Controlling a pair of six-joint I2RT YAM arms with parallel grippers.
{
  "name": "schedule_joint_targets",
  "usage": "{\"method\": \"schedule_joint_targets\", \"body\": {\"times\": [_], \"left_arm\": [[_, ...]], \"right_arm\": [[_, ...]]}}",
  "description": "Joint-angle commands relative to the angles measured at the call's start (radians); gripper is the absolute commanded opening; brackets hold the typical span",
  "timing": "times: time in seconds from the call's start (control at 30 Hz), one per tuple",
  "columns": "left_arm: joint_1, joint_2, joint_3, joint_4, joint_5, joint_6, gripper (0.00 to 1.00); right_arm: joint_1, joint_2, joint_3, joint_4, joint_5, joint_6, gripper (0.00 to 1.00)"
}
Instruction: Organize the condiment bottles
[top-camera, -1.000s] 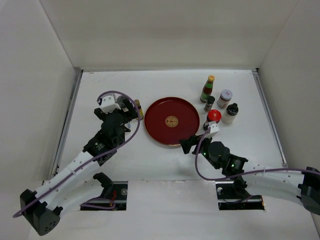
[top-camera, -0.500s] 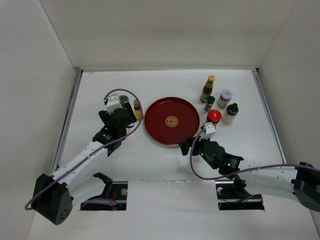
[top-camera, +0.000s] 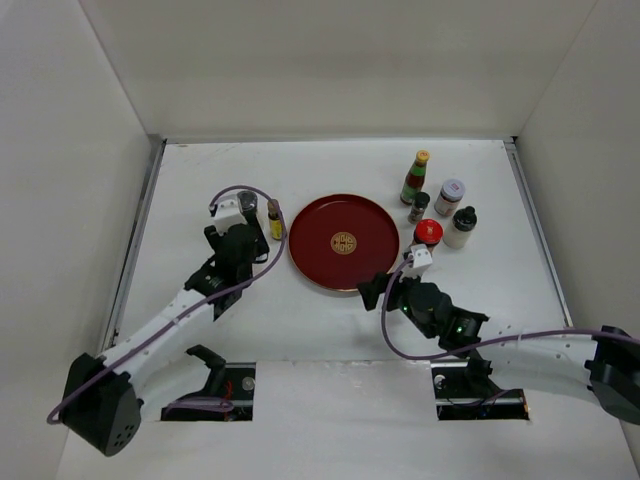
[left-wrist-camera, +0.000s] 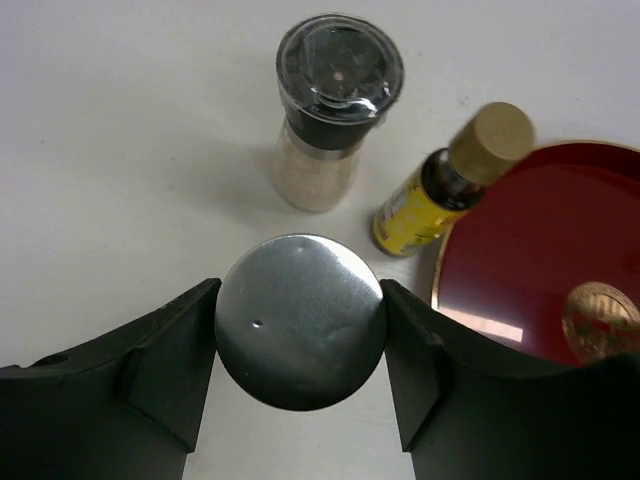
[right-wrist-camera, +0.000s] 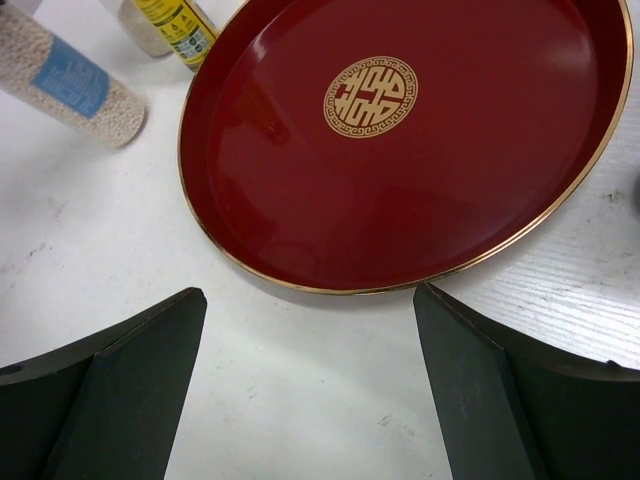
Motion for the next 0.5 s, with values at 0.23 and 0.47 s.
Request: {"method": "schedule_joint_targets", "body": {"times": [0.23,0.47], "left_arm": [[-0.313,-0.094,0.202,0.029,-0.046,0.014,0.40],[-0.297,0.371,0.473,0.264,0.070,0.100,0.39]], "right_arm": [[0.007,-0.052,-0.008,0.043,0.005,0.004,0.64],[0.012,-0.017,0.010,0.043,-0.007,-0.013,0.32]]}}
